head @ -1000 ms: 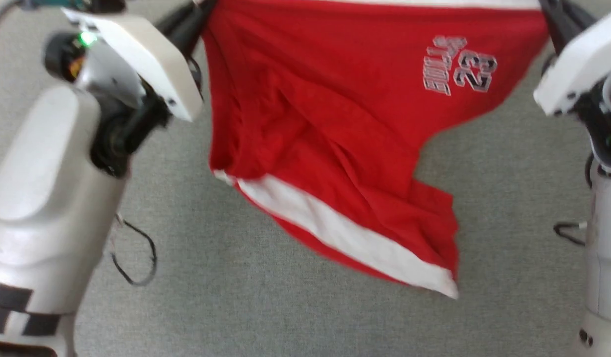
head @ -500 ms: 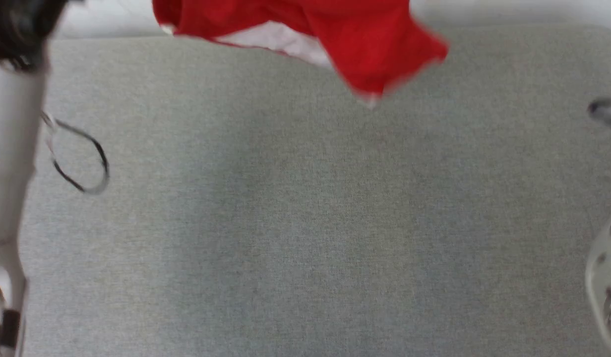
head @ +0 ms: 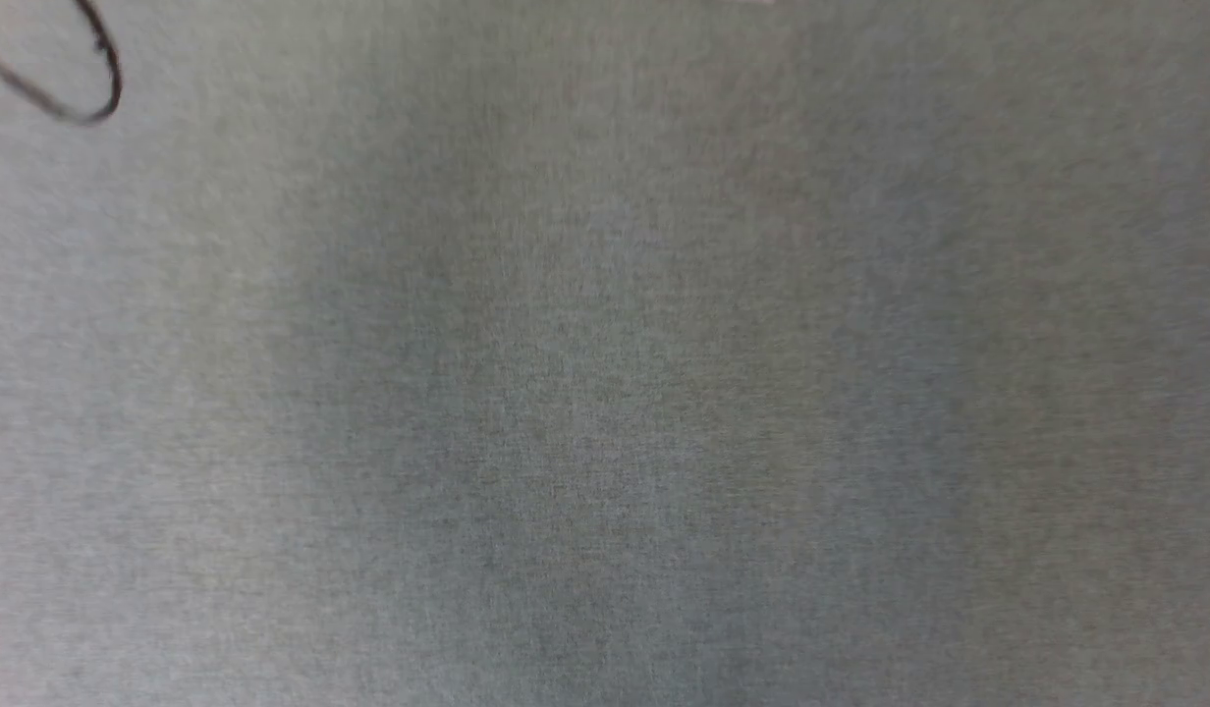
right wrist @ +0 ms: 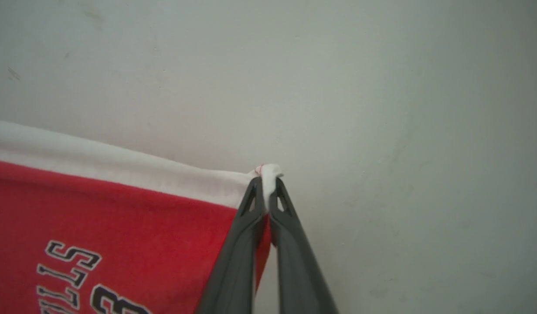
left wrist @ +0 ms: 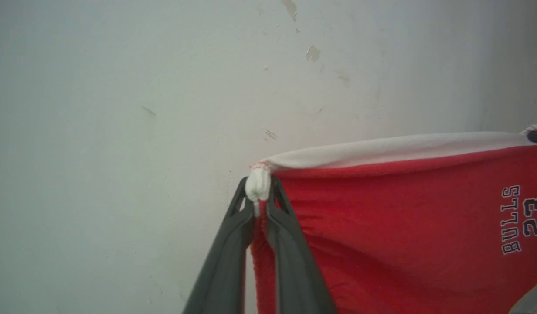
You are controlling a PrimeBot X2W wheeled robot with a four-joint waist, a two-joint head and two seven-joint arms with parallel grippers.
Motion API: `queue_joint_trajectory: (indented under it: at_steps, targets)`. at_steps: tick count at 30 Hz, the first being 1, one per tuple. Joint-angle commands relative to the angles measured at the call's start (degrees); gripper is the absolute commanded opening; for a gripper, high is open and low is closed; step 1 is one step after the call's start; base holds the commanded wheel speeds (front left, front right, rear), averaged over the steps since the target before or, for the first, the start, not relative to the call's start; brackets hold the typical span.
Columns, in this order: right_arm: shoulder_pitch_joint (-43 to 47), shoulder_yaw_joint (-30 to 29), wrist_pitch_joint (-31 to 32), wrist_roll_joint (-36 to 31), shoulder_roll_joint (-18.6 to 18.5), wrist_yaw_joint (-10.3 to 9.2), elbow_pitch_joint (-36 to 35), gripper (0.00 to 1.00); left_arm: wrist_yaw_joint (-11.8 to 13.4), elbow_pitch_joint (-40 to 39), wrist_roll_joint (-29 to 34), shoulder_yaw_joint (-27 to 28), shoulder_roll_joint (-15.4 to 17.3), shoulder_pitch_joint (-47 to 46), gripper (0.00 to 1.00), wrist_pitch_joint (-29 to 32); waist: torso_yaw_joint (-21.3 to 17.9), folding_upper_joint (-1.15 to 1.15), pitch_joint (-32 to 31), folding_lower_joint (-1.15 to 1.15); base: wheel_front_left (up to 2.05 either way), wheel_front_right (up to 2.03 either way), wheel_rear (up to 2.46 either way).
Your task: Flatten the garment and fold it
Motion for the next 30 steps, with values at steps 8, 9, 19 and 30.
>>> queue_joint_trajectory:
  at_steps: [8, 9, 19, 30]
  targets:
    - [-6.2, 2.7, -6.4, -1.6, -0.7, -0.13, 5.3, 0.00, -2.0, 3.4, 2.6, -0.4, -1.5, -5.4, 0.00, -9.7, 1.2, 0.00, 13.3, -0.02, 0.00, 0.00, 0.00]
    - [-6.3, 3.4, -7.1, -1.2, -1.0, -0.13, 5.6, 0.00, -2.3, 3.4, 2.9, -0.5, -1.5, -5.6, 0.00, -10.9, 1.3, 0.00, 13.8, -0.02, 0.00, 0.00, 0.00]
    - [-0.1, 14.8, -11.1, 8.8, -5.8, -0.13, 1.4, 0.00, -6.8, 2.6, 2.5, -3.7, 0.3, -0.4, 0.00, -15.4, 3.1, 0.00, 15.2, -0.02, 0.00, 0.00, 0.00]
    - [27.8, 20.0, -7.0, 23.2, -13.9, -0.13, -23.7, 0.00, -6.3, -12.0, -3.4, -6.0, 4.3, 23.7, 0.00, -16.0, 4.1, 0.00, 8.2, -0.02, 0.00, 0.00, 0.00]
